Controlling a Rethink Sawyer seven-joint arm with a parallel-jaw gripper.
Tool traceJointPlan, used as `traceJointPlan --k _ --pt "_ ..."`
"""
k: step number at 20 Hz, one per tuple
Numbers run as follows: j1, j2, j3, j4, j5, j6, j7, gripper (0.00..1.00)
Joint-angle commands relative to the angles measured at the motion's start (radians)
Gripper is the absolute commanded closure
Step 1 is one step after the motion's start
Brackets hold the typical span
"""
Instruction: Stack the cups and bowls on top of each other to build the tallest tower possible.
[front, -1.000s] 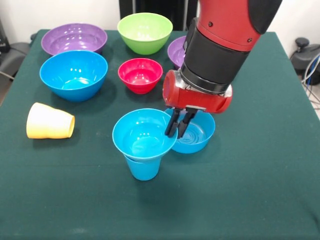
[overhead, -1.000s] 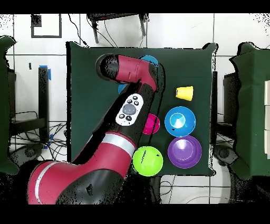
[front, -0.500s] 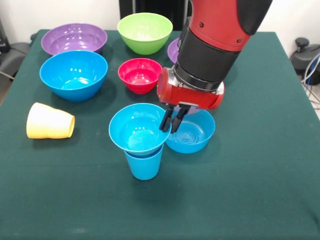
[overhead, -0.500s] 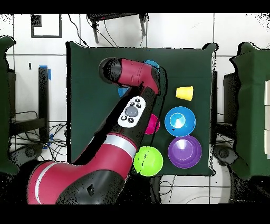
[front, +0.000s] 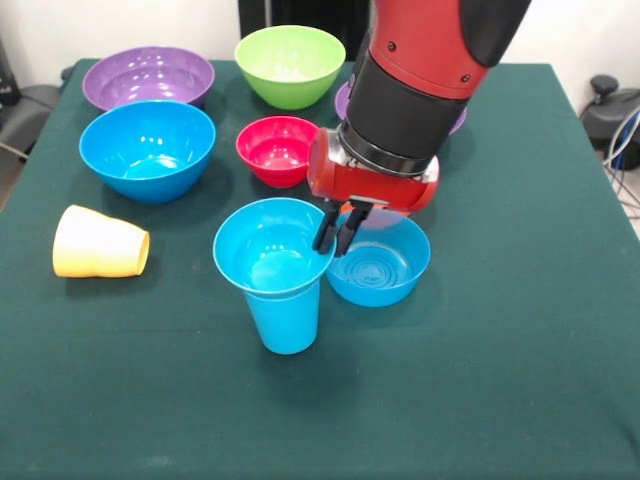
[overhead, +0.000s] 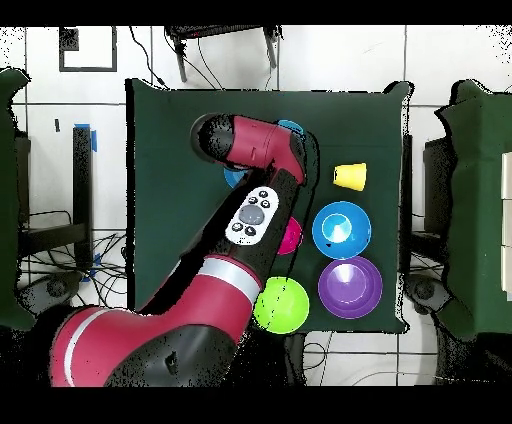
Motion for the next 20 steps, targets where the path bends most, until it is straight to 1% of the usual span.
traceJointPlan --k 1,11,20 --pt "-0.011 0.010 0.138 0.071 -0.046 -0.020 0.129 1.00" --pt "-0.006 0.015 0.144 0.054 -0.040 -0.027 0.137 1.00" --pt "-0.009 0.027 0.160 0.027 -0.031 -0.062 0.141 1.00"
